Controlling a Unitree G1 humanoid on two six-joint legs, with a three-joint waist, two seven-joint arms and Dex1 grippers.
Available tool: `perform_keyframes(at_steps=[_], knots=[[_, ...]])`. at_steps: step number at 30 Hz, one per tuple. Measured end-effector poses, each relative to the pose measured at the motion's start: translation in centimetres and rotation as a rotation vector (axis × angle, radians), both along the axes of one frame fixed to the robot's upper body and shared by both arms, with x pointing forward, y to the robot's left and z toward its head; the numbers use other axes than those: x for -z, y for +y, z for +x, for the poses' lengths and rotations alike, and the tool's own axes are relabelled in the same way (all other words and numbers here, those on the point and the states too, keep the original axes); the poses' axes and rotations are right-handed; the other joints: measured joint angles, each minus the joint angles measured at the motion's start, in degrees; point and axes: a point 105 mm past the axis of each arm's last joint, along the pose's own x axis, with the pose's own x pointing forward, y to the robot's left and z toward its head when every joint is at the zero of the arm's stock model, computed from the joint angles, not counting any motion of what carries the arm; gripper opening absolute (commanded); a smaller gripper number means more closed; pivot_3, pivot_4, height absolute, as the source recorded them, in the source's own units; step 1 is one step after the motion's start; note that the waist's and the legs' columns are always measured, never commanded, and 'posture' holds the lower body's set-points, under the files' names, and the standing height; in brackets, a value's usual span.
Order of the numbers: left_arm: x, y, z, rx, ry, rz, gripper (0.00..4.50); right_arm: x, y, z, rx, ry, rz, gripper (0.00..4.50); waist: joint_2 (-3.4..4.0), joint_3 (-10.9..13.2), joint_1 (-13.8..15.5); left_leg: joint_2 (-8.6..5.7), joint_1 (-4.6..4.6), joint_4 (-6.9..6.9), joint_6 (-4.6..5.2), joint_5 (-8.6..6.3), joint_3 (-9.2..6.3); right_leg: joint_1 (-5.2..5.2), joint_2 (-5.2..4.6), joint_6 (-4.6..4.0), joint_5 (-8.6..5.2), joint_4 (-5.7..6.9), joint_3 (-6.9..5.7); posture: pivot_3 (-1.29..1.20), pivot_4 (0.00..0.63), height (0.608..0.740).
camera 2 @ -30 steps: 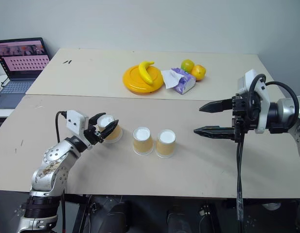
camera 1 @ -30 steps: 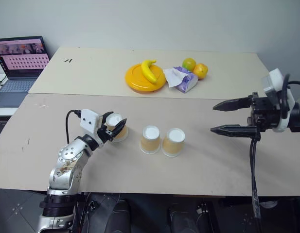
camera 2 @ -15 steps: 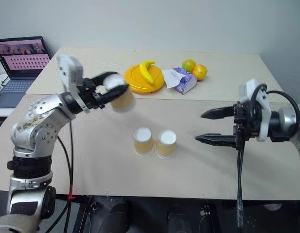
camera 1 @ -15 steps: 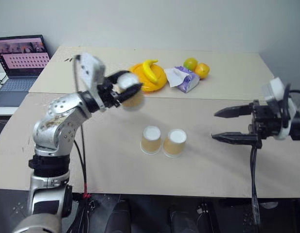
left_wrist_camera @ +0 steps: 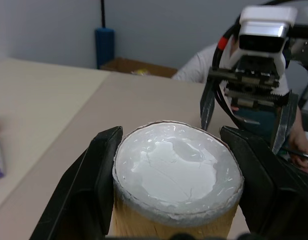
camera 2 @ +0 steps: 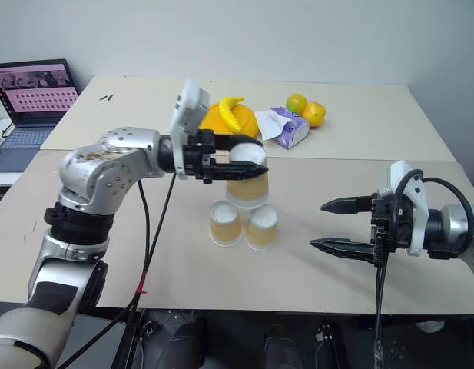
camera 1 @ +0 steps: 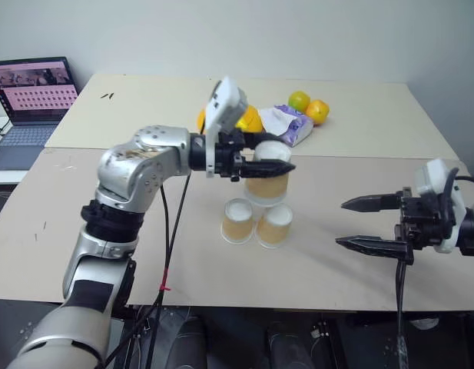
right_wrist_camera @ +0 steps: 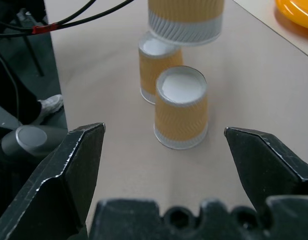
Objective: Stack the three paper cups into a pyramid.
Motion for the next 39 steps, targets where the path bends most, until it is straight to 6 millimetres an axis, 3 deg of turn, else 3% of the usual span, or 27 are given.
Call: perform_keyframes(at_steps=[9, 14, 24, 28, 29, 39], knots=[[1.2, -0.2, -0.2, 0.013, -0.010, 0.033, 3.01, -0.3, 0.6, -0.5, 0.023, -0.045, 0.016, 4.50, 0.00, 0.00, 0.19, -0.01, 0.01, 0.05, 0.00, 0.00, 0.00, 0.04, -0.01, 0.01, 0.00, 0.01, 0.00, 0.00, 0.150, 0.732], [3.3, 0.5, -0.1, -0.019, 0.025, 0.030, 3.01, -0.6, 0.6, -0.3, 0.040, -0.062, 0.019, 4.50, 0.00, 0.00, 0.20, 0.00, 0.01, 0.04, 0.00, 0.00, 0.00, 0.03, -0.01, 0.00, 0.00, 0.01, 0.00, 0.00, 0.150, 0.732], [3.4, 0.9, -0.1, -0.042, 0.022, -0.007, 3.01, -1.3, 0.5, 0.3, 0.044, -0.083, 0.025, 4.50, 0.00, 0.00, 0.37, 0.00, 0.02, 0.08, 0.00, 0.00, -0.01, 0.06, -0.01, 0.00, 0.00, 0.02, -0.01, 0.00, 0.150, 0.732], [3.7, 0.9, -0.1, -0.049, 0.032, -0.011, 4.36, -1.2, 0.7, 0.4, 0.039, -0.078, 0.024, 4.50, 0.00, 0.00, 0.37, -0.01, 0.02, 0.09, 0.00, 0.00, -0.01, 0.06, -0.01, 0.00, 0.01, 0.03, -0.01, 0.00, 0.150, 0.732], [3.8, 0.9, -0.1, -0.051, 0.037, -0.011, 4.49, -1.2, 0.7, 0.4, 0.040, -0.080, 0.024, 4.50, 0.00, 0.00, 0.37, -0.01, 0.02, 0.09, 0.00, 0.00, -0.01, 0.06, -0.01, 0.00, 0.01, 0.03, -0.01, 0.00, 0.150, 0.732], [3.7, 0.8, 0.1, -0.065, 0.051, -0.021, 4.49, -1.3, 0.5, 0.6, 0.051, -0.079, 0.025, 4.50, 0.00, 0.00, 0.39, -0.01, 0.02, 0.09, 0.00, 0.00, -0.01, 0.06, -0.01, 0.00, 0.01, 0.04, -0.01, 0.00, 0.150, 0.732]])
